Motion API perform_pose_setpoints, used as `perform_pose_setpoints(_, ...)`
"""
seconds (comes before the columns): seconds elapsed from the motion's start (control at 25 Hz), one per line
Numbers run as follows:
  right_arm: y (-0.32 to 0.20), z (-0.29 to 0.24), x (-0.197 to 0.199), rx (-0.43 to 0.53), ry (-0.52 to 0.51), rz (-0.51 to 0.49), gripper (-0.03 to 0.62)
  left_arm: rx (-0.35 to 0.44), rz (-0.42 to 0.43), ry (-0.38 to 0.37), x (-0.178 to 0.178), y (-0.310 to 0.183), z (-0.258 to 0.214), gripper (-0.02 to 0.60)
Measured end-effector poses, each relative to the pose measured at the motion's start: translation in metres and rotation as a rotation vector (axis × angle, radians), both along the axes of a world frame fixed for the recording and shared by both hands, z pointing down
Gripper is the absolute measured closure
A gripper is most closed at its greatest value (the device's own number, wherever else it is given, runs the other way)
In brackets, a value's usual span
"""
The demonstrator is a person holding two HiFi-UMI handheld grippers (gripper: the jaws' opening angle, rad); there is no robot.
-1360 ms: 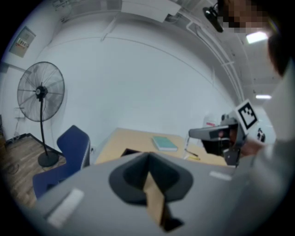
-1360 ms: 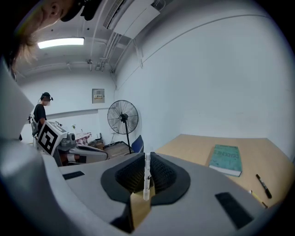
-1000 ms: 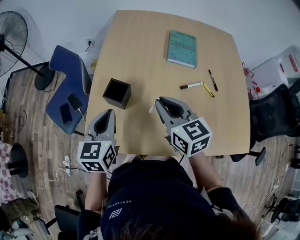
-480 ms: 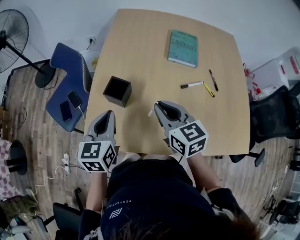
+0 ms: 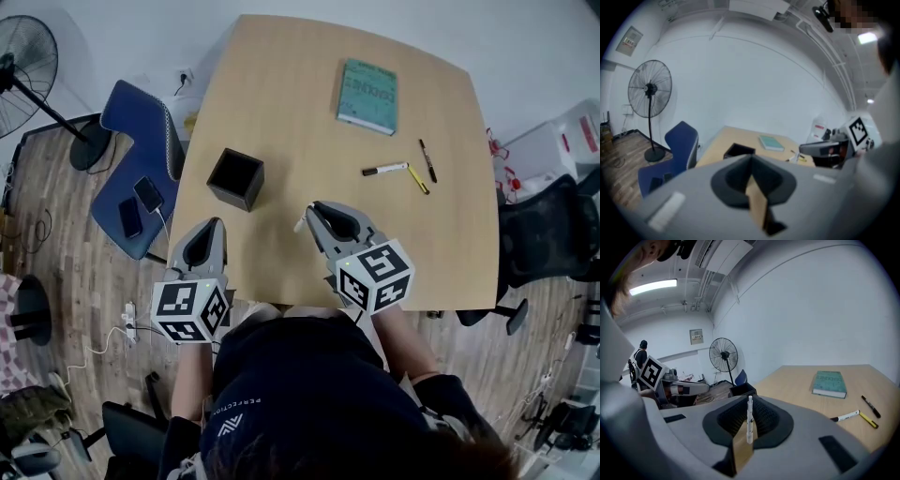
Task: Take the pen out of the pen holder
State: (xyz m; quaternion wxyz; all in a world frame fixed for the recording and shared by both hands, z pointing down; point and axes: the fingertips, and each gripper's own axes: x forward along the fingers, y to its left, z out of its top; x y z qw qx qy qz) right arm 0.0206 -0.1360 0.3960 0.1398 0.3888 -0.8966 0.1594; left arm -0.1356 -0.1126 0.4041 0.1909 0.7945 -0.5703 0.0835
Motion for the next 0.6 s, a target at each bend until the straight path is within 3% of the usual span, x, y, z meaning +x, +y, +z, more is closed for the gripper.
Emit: perform_pose_setpoints(0.6, -0.0045, 0.0005, -0.0026, -0.013, -0.008, 0.003, 0.562, -0.004, 0.007, -0.003, -0.0017, -0.0075, 0.0000, 0.575)
